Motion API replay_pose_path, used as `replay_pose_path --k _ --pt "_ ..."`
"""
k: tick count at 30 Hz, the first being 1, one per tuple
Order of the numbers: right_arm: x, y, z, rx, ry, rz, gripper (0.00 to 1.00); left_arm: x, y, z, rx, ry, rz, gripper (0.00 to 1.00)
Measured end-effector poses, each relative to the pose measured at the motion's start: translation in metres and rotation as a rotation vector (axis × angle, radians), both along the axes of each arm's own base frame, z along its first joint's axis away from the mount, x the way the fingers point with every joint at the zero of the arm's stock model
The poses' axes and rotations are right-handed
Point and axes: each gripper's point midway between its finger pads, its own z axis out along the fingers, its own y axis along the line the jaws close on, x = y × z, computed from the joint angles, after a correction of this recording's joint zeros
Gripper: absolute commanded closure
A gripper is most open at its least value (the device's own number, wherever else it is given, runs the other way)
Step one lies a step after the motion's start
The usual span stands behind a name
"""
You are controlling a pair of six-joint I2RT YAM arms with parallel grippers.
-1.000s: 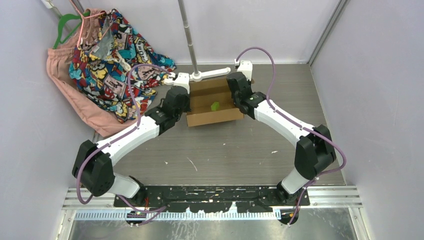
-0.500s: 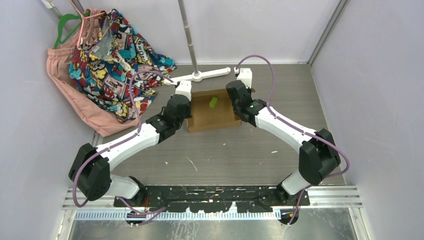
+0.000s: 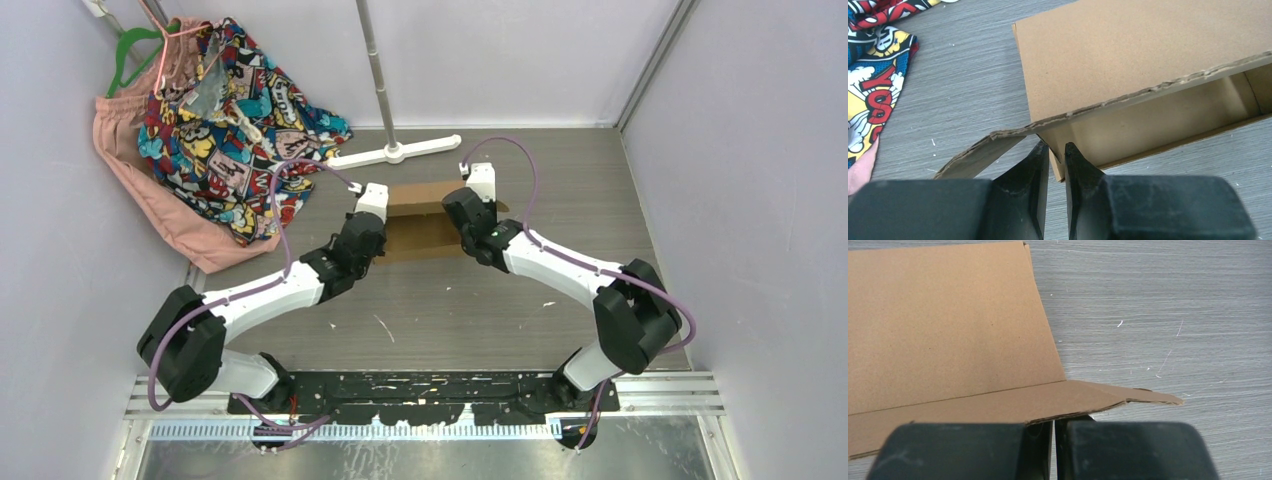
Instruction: Fold the paper box
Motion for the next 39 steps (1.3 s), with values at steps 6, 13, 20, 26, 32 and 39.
replay_pose_path --k 6,13,20,26,32,39 --pt "-0.010 0.000 -0.010 0.003 0.016 0.016 0.89 -0.007 0.002 -0.015 -0.005 0.001 -0.006 0.80" --pt "-0.022 0.012 -0.025 0.036 0.058 0.068 0.76 -0.016 -0.005 -0.027 -0.039 0.000 -0.048 0.72" --pt "-0.033 0.019 -0.034 0.069 0.082 0.104 0.73 -0.020 -0.013 -0.029 -0.074 -0.005 -0.079 0.67" --pt "-0.039 0.016 -0.039 0.079 0.095 0.108 0.73 -0.020 -0.013 -0.030 -0.089 -0.005 -0.077 0.66" --pt "-0.053 0.010 -0.049 0.094 0.120 0.119 0.72 -0.023 -0.011 -0.036 -0.083 0.003 -0.075 0.66" --pt "-0.068 0.015 0.011 0.223 0.057 0.193 0.67 -0.026 -0.007 -0.032 -0.095 -0.006 -0.074 0.65"
